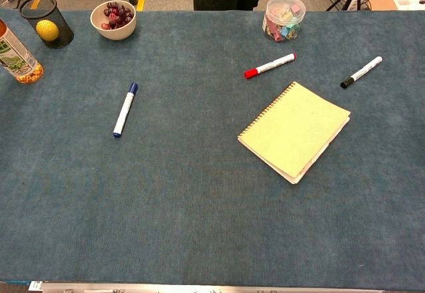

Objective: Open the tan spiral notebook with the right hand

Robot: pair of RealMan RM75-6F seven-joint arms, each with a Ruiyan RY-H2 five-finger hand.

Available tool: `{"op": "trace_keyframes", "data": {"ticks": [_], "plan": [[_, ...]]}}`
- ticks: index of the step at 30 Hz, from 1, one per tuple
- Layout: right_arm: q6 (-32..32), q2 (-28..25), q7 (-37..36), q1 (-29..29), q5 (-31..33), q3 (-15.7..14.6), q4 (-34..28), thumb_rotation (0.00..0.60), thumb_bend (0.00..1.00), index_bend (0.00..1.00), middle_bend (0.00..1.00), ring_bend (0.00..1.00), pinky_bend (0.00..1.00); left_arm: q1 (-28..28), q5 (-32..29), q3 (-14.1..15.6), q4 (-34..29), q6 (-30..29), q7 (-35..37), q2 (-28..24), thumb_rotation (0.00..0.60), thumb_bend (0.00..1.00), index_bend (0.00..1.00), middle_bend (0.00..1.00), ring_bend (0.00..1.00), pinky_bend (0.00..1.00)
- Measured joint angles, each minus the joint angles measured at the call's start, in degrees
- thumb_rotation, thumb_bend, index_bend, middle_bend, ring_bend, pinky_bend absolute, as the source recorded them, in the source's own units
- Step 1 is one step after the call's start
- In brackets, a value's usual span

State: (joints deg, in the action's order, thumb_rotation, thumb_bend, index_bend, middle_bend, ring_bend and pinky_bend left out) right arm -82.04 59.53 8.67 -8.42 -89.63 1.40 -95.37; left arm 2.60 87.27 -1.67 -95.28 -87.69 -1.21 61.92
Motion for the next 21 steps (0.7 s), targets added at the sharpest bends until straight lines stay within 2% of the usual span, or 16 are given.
{"op": "trace_keyframes", "data": {"ticks": [4,9,12,17,21], "plan": [[0.6,-0.1,0.0,-0.3,-0.5,-0.1,-0.3,0.600,0.17,0.11,0.17,0.01,0.06,-0.1,0.1,0.1,0.1,0.0,0.1,0.0,0.600,0.48,0.14,0.08,0.03,0.06],[3.2,-0.7,-0.6,-2.2,-2.2,-0.3,-1.6,0.600,0.26,0.11,0.19,0.06,0.06,-0.4,0.2,0.2,0.1,-0.6,0.6,-0.1,0.600,0.48,0.14,0.08,0.03,0.06],[5.3,-1.0,-0.6,-4.1,-3.8,-0.3,-2.6,0.600,0.33,0.11,0.22,0.08,0.06,-0.3,0.4,0.1,0.1,-0.7,0.6,-0.2,0.600,0.48,0.14,0.08,0.03,0.06],[10.7,-0.8,-0.7,-7.9,-5.1,-0.2,-4.3,0.600,0.58,0.11,0.23,0.11,0.06,-0.3,0.5,0.2,0.2,-0.6,0.6,-0.1,0.600,0.48,0.14,0.08,0.03,0.06],[17.0,0.7,-0.5,-12.1,-5.0,0.4,-5.2,0.600,0.67,0.11,0.24,0.11,0.06,-0.5,0.5,0.2,0.2,-0.8,0.8,-0.2,0.600,0.48,0.14,0.08,0.03,0.06]]}}
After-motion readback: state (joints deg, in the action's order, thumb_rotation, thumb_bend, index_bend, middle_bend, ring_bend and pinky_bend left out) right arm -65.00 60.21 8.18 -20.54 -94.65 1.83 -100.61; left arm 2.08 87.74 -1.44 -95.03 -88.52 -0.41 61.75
